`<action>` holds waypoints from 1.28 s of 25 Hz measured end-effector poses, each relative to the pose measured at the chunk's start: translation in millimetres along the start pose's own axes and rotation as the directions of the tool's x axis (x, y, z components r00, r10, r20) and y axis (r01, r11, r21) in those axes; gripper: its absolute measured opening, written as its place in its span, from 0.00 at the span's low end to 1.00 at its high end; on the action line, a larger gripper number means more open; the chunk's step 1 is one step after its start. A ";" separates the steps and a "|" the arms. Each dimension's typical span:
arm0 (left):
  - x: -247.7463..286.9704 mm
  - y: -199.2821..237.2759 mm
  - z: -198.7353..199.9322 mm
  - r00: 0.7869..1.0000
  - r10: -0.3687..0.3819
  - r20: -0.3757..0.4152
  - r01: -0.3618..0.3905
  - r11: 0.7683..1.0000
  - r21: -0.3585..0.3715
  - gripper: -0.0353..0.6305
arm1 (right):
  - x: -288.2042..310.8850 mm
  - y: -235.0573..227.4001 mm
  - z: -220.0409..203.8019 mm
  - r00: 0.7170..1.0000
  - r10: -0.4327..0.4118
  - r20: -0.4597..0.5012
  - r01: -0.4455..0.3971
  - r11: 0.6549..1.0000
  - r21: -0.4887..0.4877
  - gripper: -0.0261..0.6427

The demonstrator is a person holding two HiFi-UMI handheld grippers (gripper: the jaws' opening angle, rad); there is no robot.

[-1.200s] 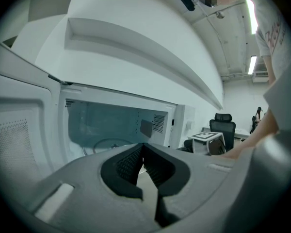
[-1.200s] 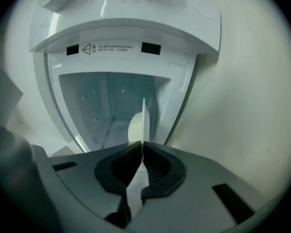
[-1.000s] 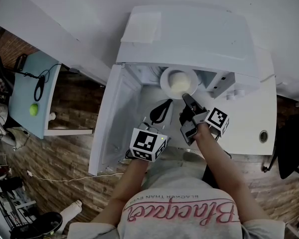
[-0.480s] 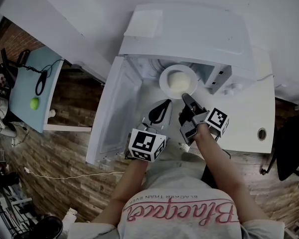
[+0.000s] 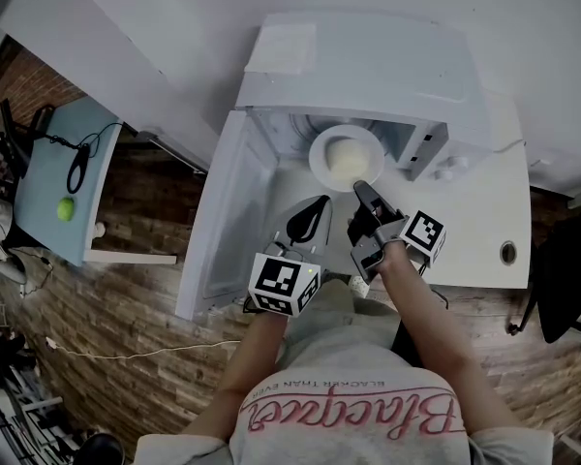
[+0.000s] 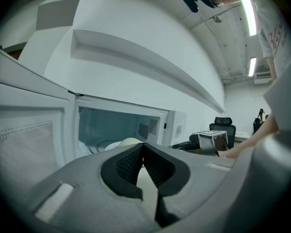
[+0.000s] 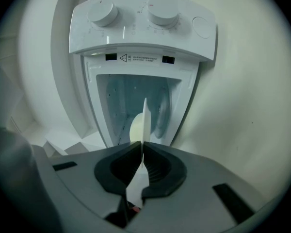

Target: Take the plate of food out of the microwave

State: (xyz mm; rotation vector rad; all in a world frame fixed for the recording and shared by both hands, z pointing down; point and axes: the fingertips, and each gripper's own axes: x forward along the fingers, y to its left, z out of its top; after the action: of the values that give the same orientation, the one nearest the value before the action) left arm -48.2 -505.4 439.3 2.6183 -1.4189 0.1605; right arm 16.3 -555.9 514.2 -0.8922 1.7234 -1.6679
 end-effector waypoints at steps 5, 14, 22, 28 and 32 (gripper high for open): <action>-12.5 2.6 9.8 0.999 -0.033 0.011 0.033 0.999 0.004 0.06 | -5.9 13.5 -6.1 0.999 0.004 0.046 -0.003 1.000 -0.009 0.07; -42.3 1.1 32.7 0.996 -0.062 0.060 0.062 0.998 -0.002 0.06 | -24.1 27.2 -18.5 0.995 0.004 0.101 -0.002 1.000 -0.015 0.07; -58.9 -9.8 48.2 0.990 -0.095 0.107 0.095 0.995 0.002 0.06 | -43.2 41.0 -32.1 0.993 0.004 0.116 0.000 1.000 -0.031 0.07; -74.3 -12.8 54.8 0.986 -0.104 0.134 0.106 0.994 -0.011 0.06 | -57.6 54.0 -37.9 0.991 0.009 0.137 -0.005 1.000 -0.029 0.07; -81.8 -15.5 54.5 0.983 -0.117 0.138 0.121 0.992 -0.020 0.06 | -66.1 64.6 -48.4 0.990 0.033 0.136 -0.029 0.999 -0.030 0.07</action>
State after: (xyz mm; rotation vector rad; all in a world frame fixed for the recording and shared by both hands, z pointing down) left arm -78.7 -440.2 370.6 2.7280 -1.2880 -0.0545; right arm 13.9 -474.1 449.5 -0.9642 1.6637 -1.5299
